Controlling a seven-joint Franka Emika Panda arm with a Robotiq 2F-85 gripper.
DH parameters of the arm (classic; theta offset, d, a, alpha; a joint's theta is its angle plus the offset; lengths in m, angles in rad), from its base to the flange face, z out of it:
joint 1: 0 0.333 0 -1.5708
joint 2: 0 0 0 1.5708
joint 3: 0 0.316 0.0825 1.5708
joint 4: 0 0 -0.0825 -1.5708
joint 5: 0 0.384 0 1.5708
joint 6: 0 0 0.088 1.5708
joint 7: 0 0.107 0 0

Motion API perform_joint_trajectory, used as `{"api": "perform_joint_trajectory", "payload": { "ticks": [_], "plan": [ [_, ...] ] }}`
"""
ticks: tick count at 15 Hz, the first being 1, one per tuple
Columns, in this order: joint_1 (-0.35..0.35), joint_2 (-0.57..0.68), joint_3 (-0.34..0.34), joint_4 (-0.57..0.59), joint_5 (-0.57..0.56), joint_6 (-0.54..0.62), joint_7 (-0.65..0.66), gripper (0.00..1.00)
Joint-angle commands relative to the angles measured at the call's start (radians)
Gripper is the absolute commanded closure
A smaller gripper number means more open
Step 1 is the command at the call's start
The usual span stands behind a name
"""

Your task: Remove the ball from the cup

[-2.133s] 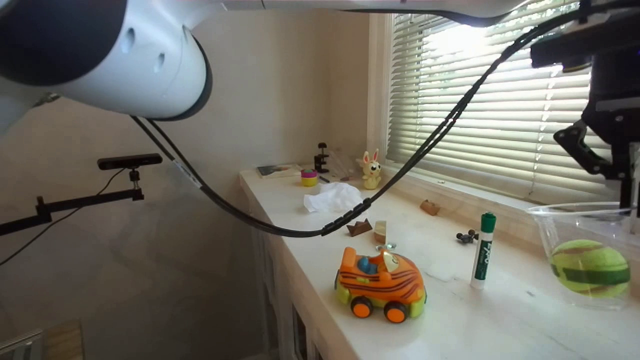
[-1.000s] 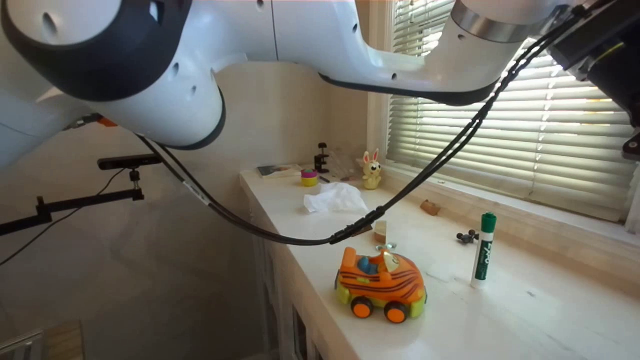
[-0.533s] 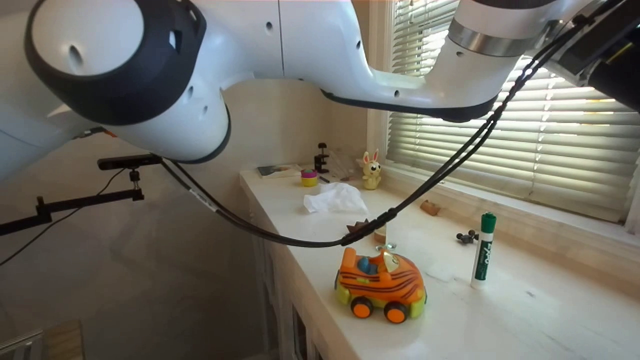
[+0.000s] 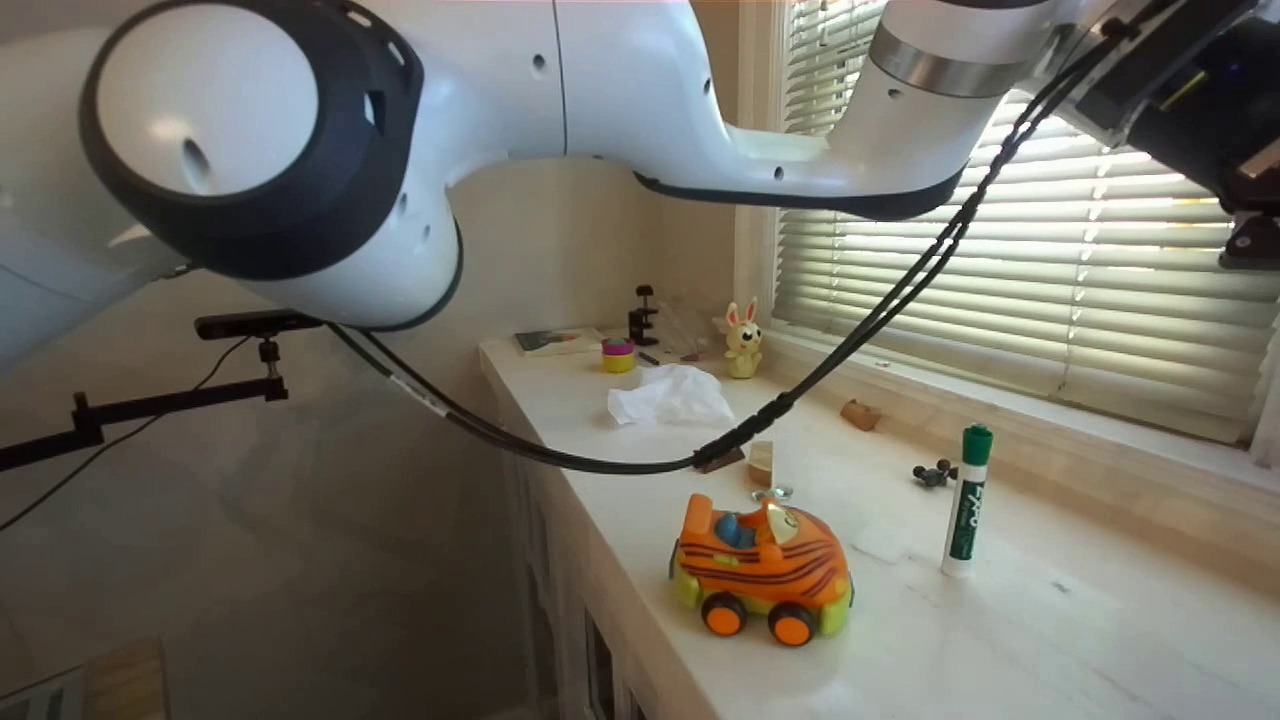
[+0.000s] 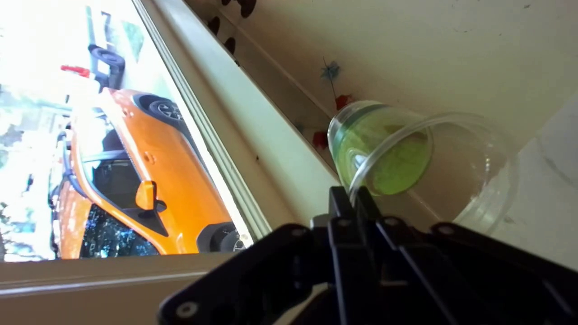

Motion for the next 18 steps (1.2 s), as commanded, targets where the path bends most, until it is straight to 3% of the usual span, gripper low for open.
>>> {"api": "perform_joint_trajectory", "payload": {
  "ticks": [1, 4, 18],
  "plan": [
    [-0.006, 0.027, 0.033, 0.086, 0.006, -0.011, -0.031, 0.98],
    [0.026, -0.007, 0.038, 0.017, -0.003, 0.026, -0.01, 0.98],
    [0.082, -0.075, 0.136, 0.018, 0.107, -0.006, 0.068, 0.98]
  ]
}}
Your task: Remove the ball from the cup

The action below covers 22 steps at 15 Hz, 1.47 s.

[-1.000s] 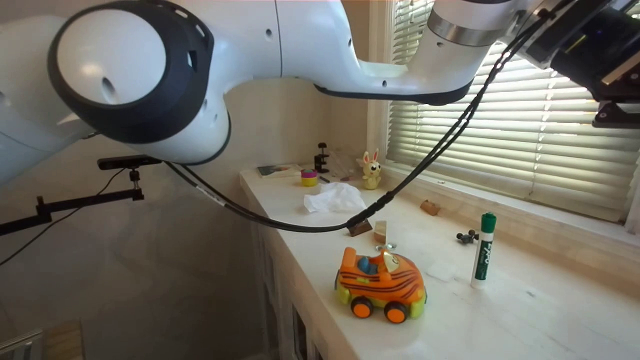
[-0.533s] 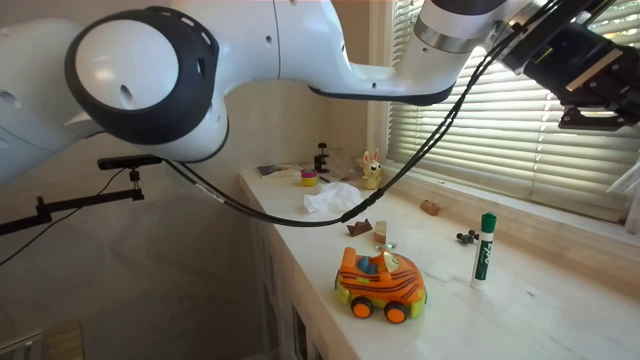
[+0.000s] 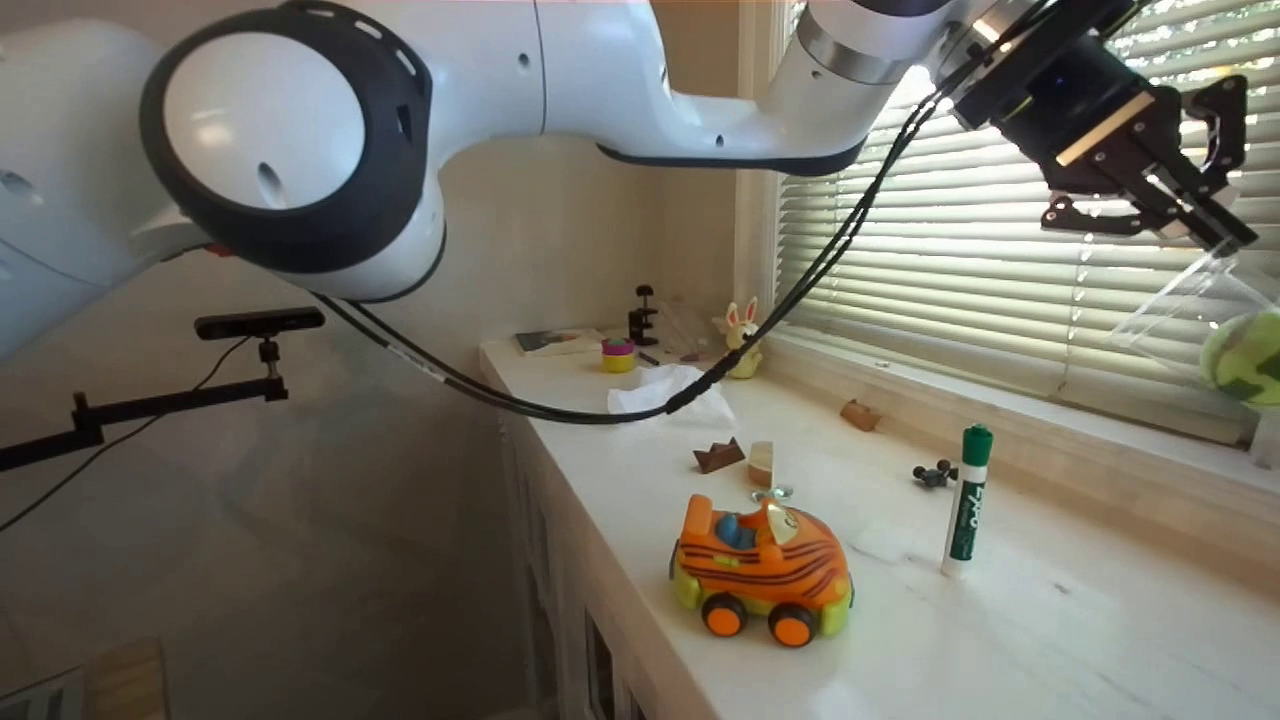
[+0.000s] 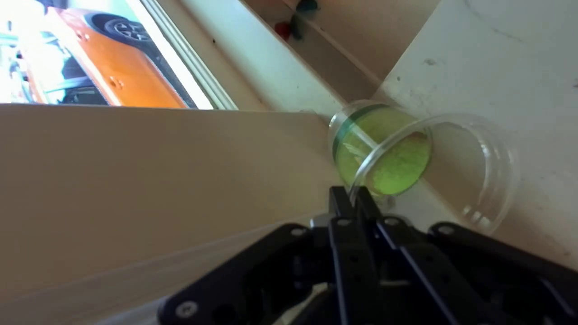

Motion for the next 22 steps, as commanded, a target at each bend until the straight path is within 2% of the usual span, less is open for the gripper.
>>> {"api": "perform_joint_trajectory", "payload": {
  "ticks": [1, 4, 6, 11, 12, 18, 19, 22],
  "plan": [
    [0.018, -0.038, 0.011, -0.013, 0.023, -0.01, 0.007, 0.98],
    [0.025, -0.024, 0.009, -0.013, 0.016, -0.008, 0.002, 0.98],
    [0.02, 0.005, 0.018, 0.031, 0.027, -0.031, -0.003, 0.98],
    [0.008, -0.034, 0.105, -0.001, 0.136, -0.084, -0.026, 0.98],
    [0.021, -0.005, 0.059, 0.007, 0.086, -0.053, -0.002, 0.94],
    [0.016, -0.011, 0.087, 0.007, 0.115, -0.066, -0.003, 0.94],
    [0.026, -0.006, 0.064, 0.009, 0.087, -0.069, 0.009, 0.98],
    [0.055, 0.002, 0.025, 0.014, 0.047, -0.071, 0.013, 0.98]
  ]
}}
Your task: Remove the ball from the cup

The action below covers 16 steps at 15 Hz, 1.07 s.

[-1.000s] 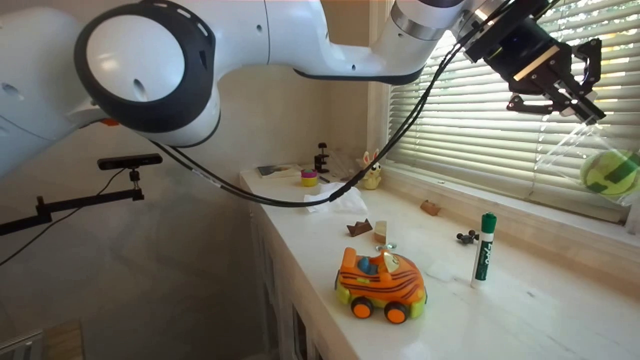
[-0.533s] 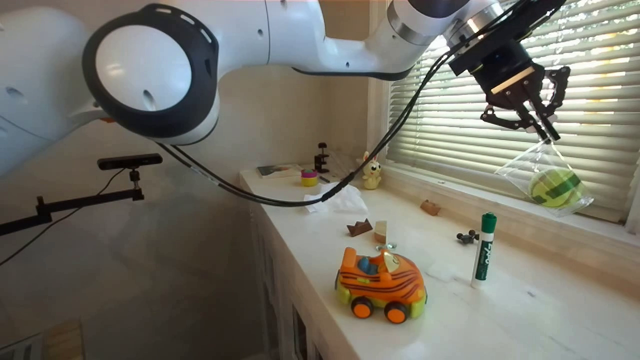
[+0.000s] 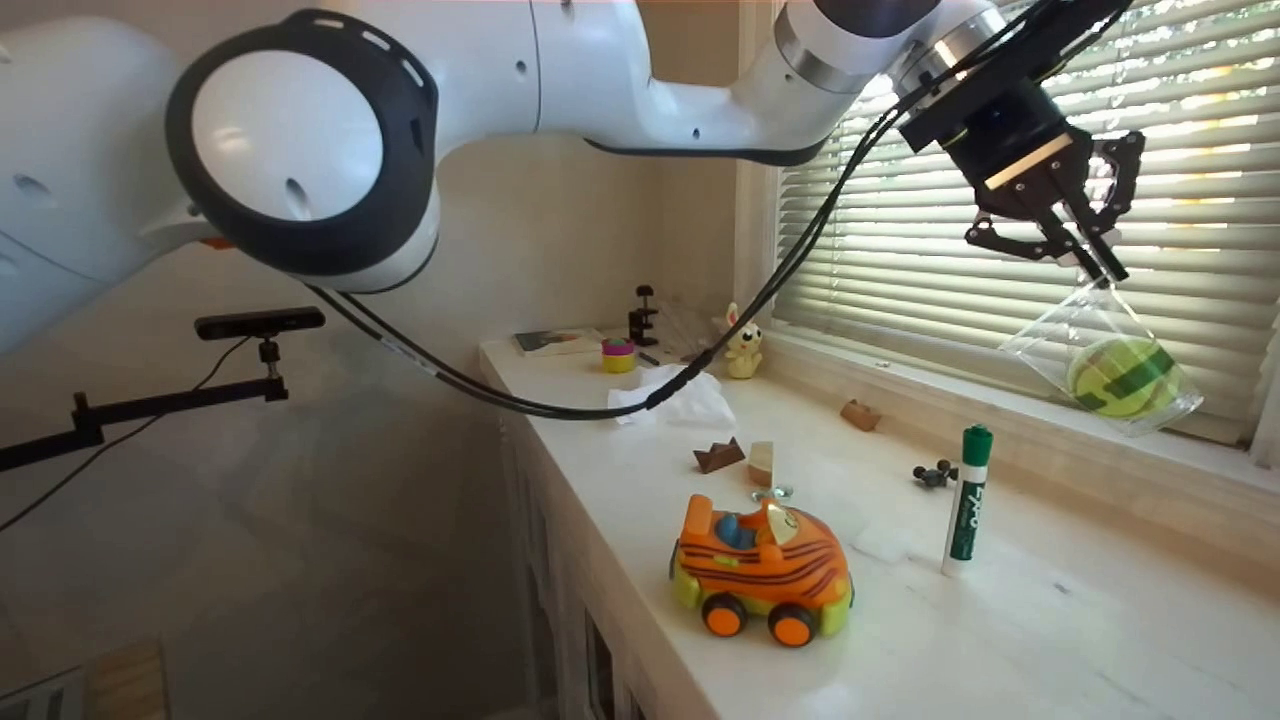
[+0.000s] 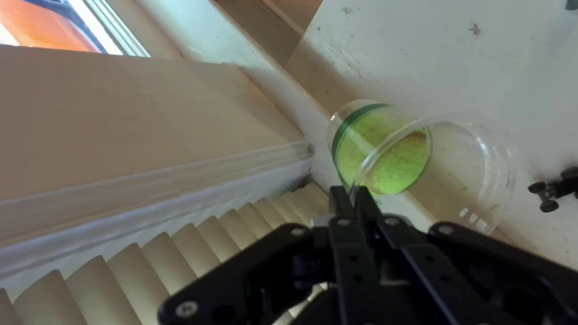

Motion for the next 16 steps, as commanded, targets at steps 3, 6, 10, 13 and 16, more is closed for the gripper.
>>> {"api": "perform_joint_trajectory", "payload": {
  "ticks": [3, 6, 10, 13, 16],
  "plan": [
    [0.061, 0.022, -0.072, 0.018, -0.083, -0.004, 0.013, 0.98],
    [0.097, 0.039, -0.091, 0.016, -0.119, -0.004, -0.007, 0.98],
    [0.135, 0.07, -0.119, 0.019, -0.167, 0.003, -0.02, 0.98],
    [0.162, 0.09, -0.163, 0.021, -0.232, 0.002, -0.037, 0.98],
    [0.182, 0.101, -0.19, 0.016, -0.31, 0.004, -0.07, 0.98]
  ]
}}
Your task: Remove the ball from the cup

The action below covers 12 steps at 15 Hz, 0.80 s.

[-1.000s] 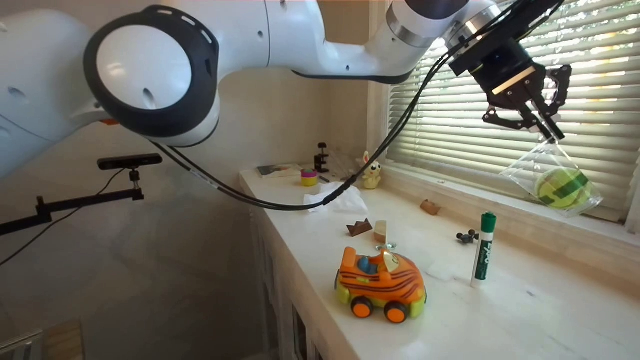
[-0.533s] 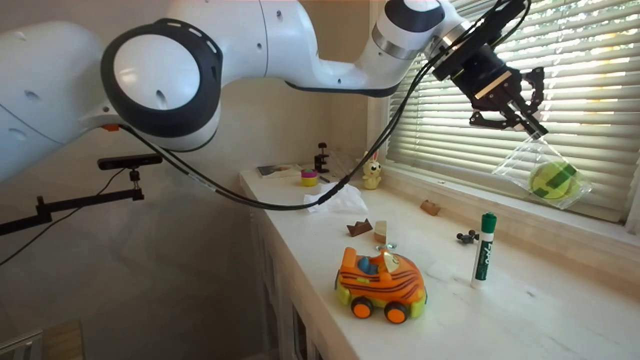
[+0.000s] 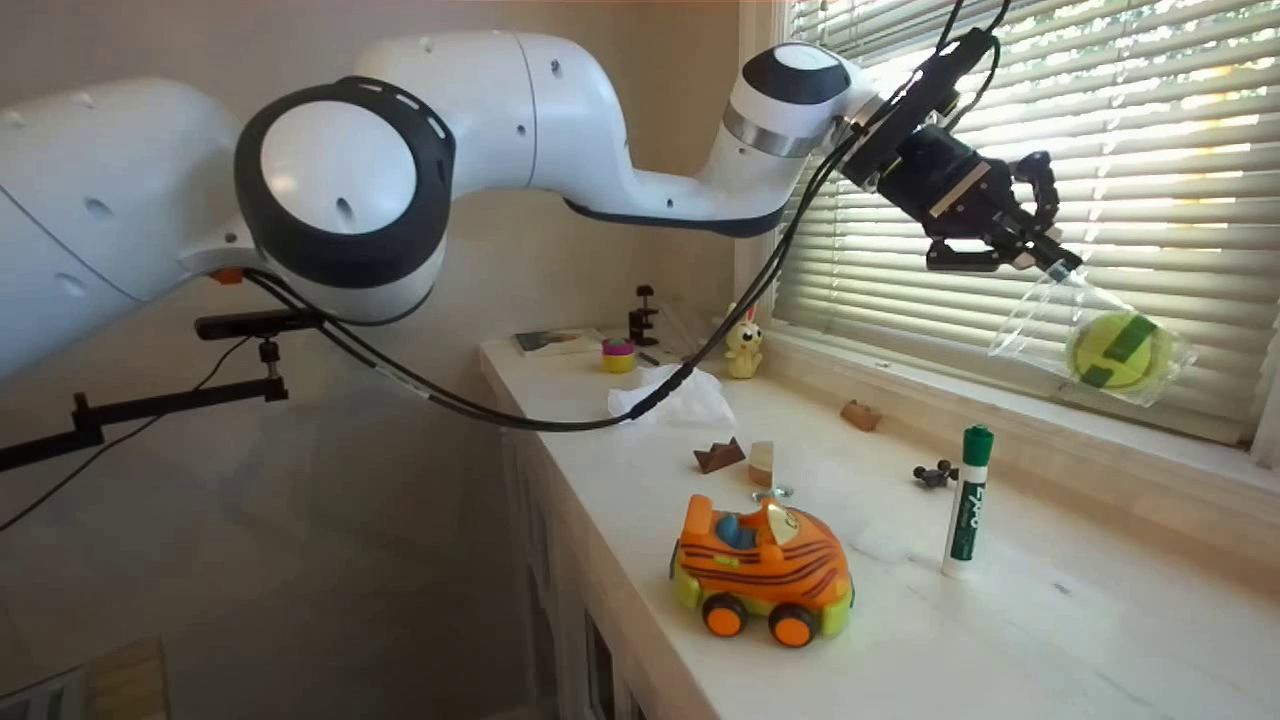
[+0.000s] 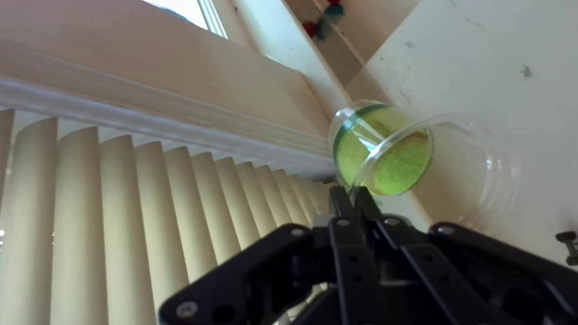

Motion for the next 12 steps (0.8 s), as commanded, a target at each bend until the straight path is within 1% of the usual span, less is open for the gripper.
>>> {"api": "perform_joint_trajectory", "payload": {
  "ticks": [1, 12],
  "plan": [
    [0.021, 0.021, -0.035, 0.015, -0.1, 0.006, -0.057, 0.98],
    [0.026, 0.057, -0.028, 0.017, -0.262, 0.022, -0.163, 0.98]
  ]
}}
